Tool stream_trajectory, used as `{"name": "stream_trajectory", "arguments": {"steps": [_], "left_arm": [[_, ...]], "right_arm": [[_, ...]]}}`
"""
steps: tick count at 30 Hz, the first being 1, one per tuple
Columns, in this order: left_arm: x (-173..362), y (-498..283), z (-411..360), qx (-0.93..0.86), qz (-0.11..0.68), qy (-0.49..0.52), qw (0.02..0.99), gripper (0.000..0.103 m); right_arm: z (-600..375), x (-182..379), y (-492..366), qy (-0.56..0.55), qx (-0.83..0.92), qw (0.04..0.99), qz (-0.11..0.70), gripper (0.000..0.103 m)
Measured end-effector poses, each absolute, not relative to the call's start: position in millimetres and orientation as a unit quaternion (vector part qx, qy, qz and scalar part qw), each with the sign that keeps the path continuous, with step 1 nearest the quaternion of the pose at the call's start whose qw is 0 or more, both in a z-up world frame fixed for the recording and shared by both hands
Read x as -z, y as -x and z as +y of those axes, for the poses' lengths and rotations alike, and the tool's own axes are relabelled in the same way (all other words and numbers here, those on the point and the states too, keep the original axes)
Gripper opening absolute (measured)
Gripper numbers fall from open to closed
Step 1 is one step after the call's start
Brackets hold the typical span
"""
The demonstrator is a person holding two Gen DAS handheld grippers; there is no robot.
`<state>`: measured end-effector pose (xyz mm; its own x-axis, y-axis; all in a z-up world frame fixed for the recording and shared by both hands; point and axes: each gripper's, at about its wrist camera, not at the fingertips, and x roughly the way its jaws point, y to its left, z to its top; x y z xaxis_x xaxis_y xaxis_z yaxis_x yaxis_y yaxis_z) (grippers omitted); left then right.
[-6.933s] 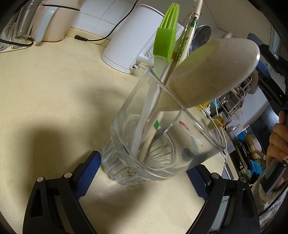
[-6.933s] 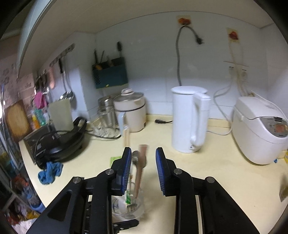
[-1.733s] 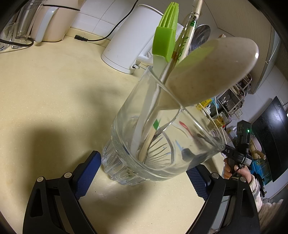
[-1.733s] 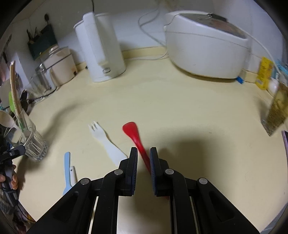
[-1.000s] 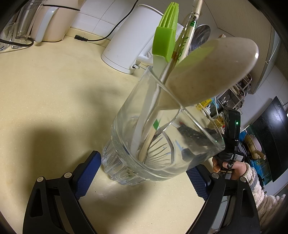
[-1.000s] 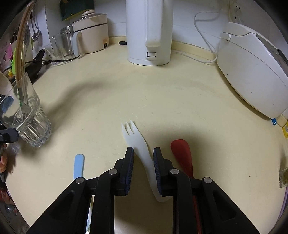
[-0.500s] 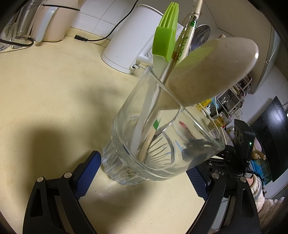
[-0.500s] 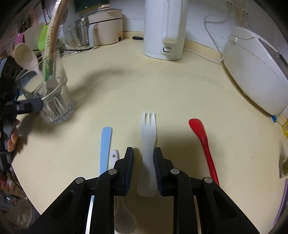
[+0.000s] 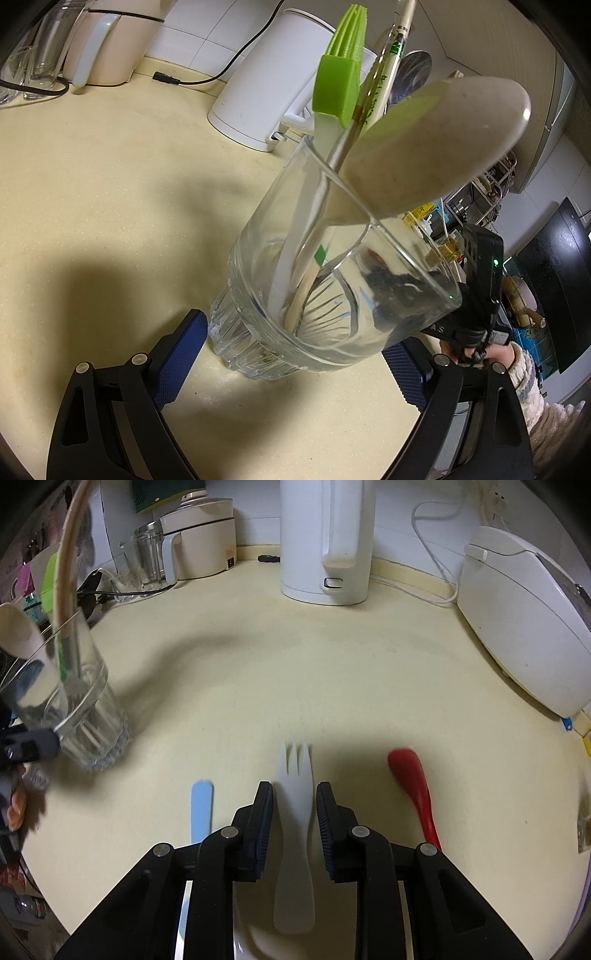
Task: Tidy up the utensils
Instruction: 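Lower the right gripper around the white spork and close on it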
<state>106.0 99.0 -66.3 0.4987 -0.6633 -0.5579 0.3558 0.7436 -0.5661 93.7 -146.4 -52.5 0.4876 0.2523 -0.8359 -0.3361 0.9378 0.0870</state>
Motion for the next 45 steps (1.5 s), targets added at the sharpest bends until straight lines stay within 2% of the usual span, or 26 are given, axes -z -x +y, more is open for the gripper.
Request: {"name": "stream_trajectory", "arguments": {"steps": [12, 45], "left_arm": [[66.3, -106.0, 99.0, 0.302, 0.399, 0.192, 0.844, 0.094], [66.4, -106.0, 99.1, 0.302, 0.399, 0.193, 0.844, 0.094]], "right_arm": [[-135.4, 56.3, -114.1, 0.043, -0.177, 0.869, 0.459, 0.034], [-134.5, 58.1, -116.8, 0.045, -0.178, 0.873, 0.452, 0.034]]}}
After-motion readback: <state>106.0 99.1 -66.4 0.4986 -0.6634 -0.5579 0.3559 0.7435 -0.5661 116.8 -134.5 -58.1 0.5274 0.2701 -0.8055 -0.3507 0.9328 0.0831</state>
